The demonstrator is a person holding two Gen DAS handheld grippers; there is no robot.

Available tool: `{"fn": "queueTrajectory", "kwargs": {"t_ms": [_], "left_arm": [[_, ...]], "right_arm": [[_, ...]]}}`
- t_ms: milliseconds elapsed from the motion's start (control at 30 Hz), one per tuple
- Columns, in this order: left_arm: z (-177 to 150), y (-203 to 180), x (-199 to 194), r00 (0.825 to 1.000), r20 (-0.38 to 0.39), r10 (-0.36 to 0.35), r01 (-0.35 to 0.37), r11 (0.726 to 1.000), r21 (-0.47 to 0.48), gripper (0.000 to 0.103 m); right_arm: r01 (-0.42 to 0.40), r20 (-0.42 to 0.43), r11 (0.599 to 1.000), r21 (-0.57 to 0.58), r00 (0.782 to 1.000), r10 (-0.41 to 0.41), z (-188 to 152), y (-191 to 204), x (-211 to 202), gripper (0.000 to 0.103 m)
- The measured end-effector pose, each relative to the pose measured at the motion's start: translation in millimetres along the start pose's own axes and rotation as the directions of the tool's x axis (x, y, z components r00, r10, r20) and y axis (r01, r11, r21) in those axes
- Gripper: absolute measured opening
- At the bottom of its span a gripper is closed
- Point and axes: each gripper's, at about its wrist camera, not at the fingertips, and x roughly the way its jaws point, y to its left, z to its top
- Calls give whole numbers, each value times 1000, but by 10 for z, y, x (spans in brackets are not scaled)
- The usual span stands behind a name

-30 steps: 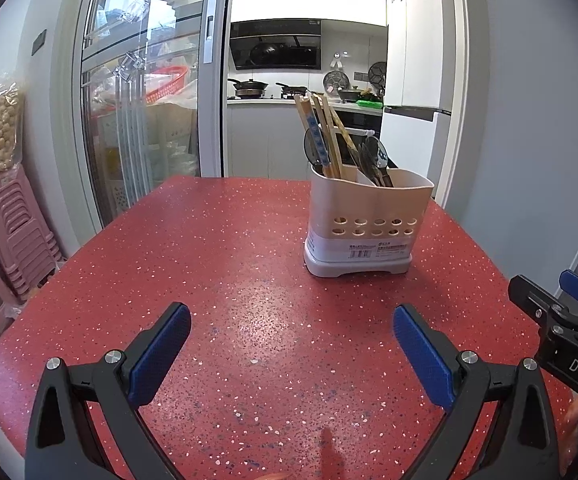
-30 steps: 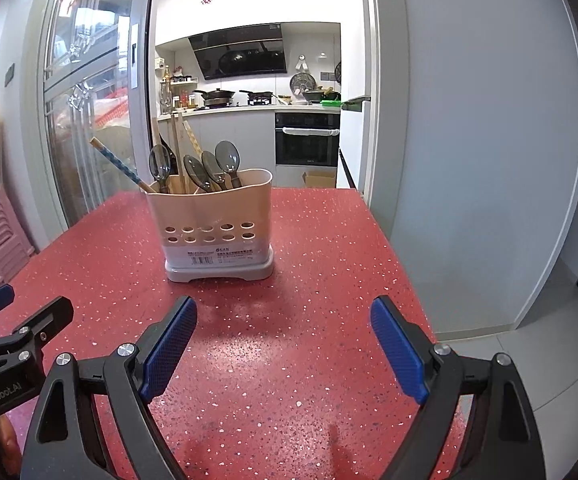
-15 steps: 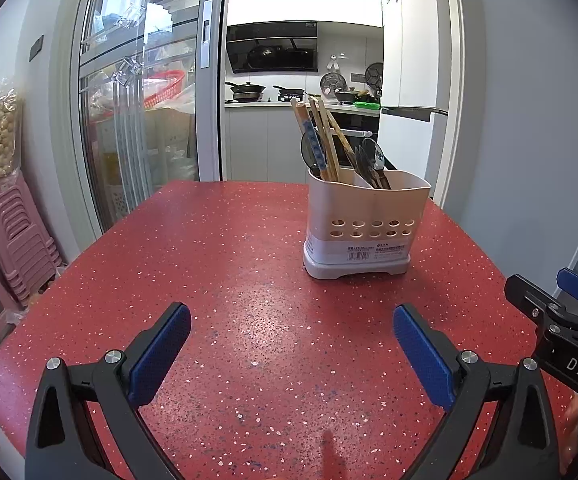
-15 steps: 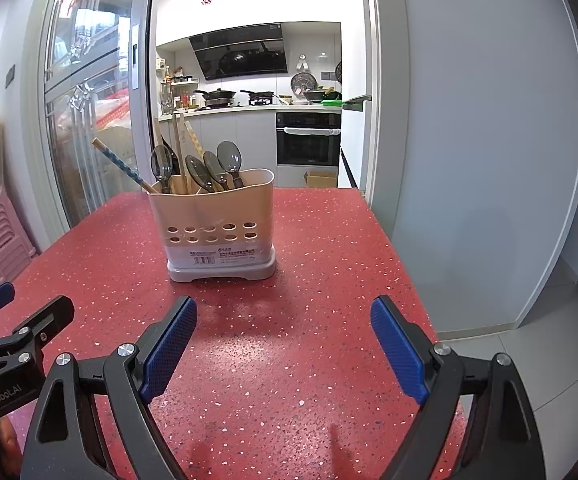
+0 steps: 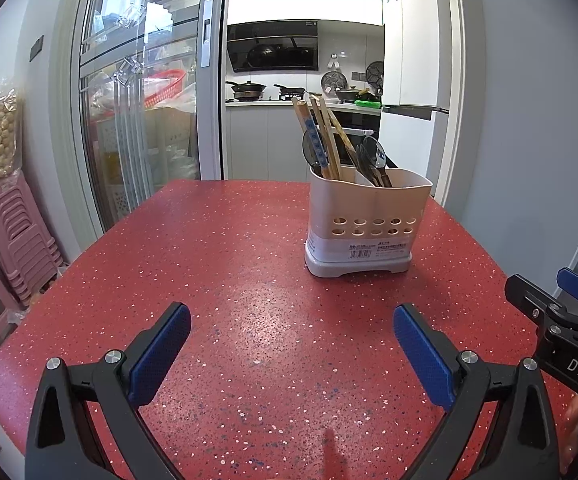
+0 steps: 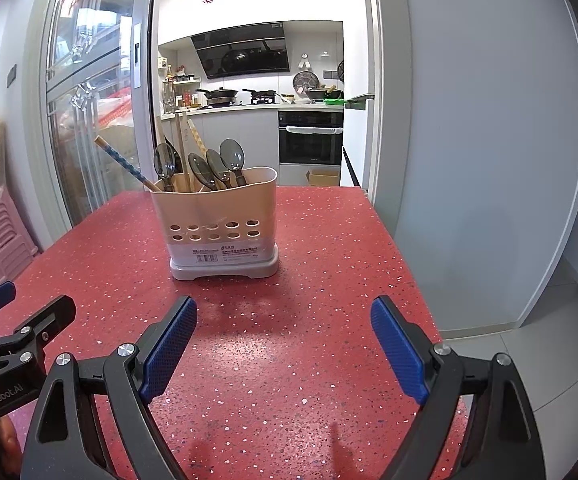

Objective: Organize utensils

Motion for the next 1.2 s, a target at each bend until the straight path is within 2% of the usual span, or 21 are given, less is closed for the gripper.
{"fn": "queueTrajectory", "kwargs": {"t_ms": [1200], "left_arm": [[-16,-8,-9,1000,-4,-3,3,1000,4,103]], "right_arm": [[-3,1,1000,2,1000,3,-11,22,-9,91]]}}
